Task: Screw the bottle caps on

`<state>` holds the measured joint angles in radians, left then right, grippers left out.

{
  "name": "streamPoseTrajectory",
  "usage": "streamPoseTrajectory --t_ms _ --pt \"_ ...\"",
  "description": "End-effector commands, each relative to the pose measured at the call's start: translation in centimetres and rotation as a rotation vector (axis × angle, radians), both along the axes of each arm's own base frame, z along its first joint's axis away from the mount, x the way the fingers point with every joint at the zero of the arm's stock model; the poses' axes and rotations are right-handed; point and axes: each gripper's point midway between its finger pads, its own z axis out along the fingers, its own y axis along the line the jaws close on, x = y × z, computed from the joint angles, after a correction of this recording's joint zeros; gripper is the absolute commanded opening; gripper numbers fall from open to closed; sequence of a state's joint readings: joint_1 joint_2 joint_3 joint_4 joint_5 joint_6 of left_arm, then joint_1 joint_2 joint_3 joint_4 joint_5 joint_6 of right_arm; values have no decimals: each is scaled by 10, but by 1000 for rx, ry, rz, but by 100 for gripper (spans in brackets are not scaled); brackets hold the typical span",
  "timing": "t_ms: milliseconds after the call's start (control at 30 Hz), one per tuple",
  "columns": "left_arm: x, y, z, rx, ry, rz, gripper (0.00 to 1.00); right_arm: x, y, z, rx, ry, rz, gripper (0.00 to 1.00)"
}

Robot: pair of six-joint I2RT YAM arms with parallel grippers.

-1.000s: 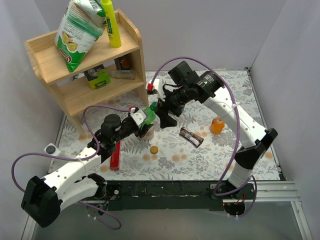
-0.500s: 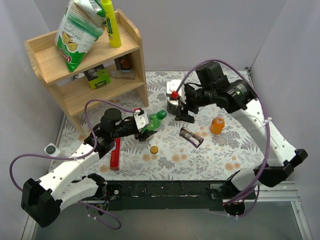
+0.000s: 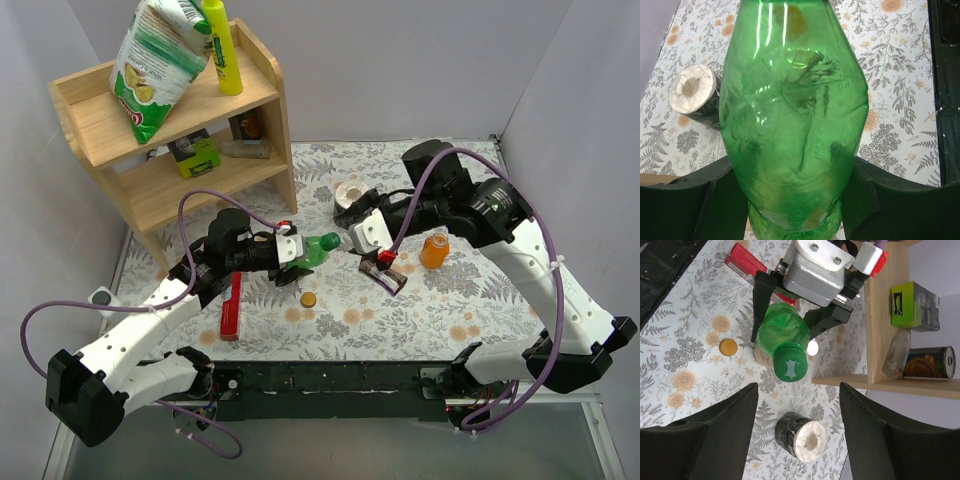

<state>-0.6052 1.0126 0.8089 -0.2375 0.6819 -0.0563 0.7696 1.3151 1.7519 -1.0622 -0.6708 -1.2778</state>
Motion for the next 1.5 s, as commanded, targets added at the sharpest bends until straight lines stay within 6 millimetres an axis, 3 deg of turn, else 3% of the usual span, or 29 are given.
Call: streamPoseTrajectory --t_ms 0,667,1067,1200,1267,1300,1467 --pt "-1 -4 18 -19 -37 -33 0 -13 4 -9 -32 -18 102 71" --pt "1 -6 18 -17 -48 -38 0 -13 16 -27 -104 4 153 57" --pt "6 -6 21 -28 -54 -16 0 5 24 -38 -132 22 72 35" --pt "17 -8 33 -81 -81 38 0 20 34 -36 -117 106 -53 33" --pt "26 -7 43 -111 -119 79 0 25 40 -39 -124 226 -133 32" --pt "29 -7 44 -114 -129 94 0 28 44 -30 -109 254 -162 31" --pt "49 -3 52 -119 -153 185 0 31 60 -45 -207 629 -346 26"
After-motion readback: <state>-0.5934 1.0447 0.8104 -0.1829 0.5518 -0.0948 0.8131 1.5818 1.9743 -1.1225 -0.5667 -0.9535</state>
